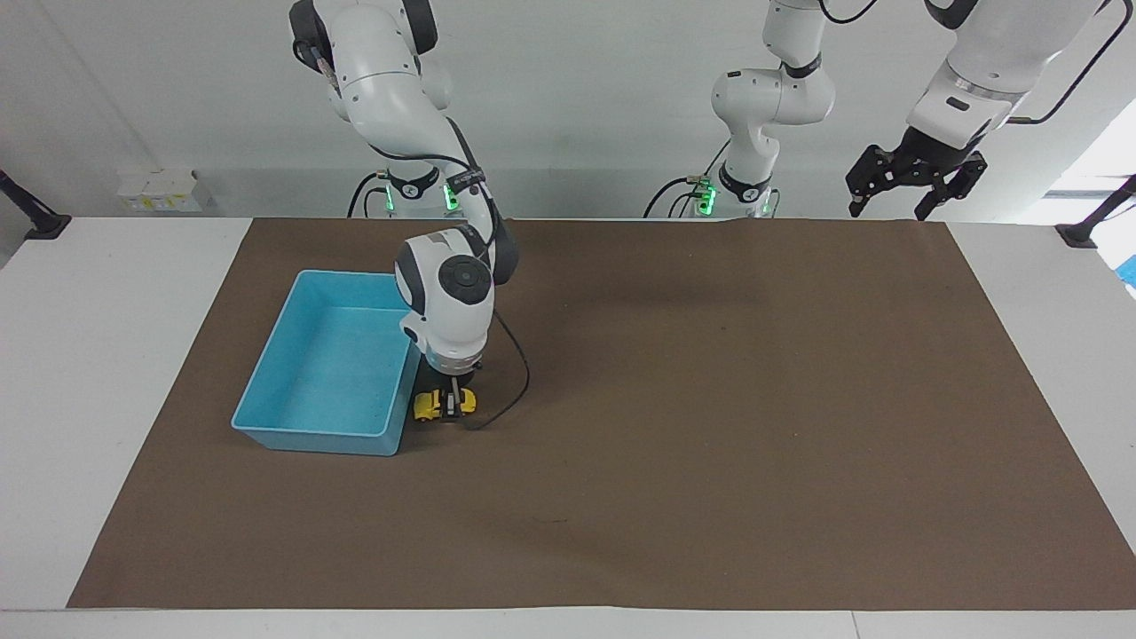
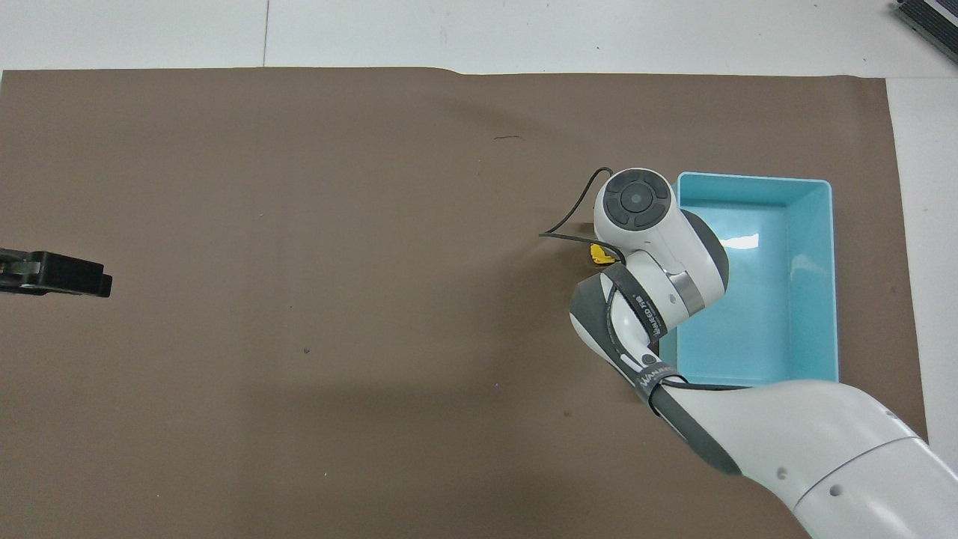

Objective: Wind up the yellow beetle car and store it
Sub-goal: 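Grasp the yellow car with the right gripper and lift it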

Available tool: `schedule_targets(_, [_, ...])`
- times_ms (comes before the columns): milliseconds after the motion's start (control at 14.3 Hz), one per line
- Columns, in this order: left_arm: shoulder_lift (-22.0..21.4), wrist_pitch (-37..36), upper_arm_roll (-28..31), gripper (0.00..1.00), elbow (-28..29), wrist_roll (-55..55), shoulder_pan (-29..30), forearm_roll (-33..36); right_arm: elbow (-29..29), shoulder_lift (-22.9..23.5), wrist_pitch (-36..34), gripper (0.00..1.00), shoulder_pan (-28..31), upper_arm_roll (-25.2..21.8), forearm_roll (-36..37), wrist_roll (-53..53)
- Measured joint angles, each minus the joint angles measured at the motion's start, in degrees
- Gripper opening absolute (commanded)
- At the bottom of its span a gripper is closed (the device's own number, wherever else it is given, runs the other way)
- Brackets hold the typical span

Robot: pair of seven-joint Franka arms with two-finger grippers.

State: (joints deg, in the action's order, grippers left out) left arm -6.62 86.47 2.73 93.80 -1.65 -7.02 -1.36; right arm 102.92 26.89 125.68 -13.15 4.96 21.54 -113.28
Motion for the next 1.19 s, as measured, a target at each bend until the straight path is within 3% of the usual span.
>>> schedule_targets(629, [0.0,-0.1,0.0,1.0,0.0,0.0,0.0,0.0,-6.4,-2.2,-8.4,0.0,-4.8,0.3,0.4,0.5])
schedule_targets(838, [0.0,-0.1,0.0,1.0,0.0,0.0,0.0,0.0,-6.9,-5.7,-9.1,0.0,-4.5,0.3,-0.9,4.2])
schedule_targets(1187, [0.0,-0.1,0.0,1.0,0.0,0.0,0.0,0.0,-7.0,-13.1,-13.4,0.0,-3.0,0.3,-9.0,18.5])
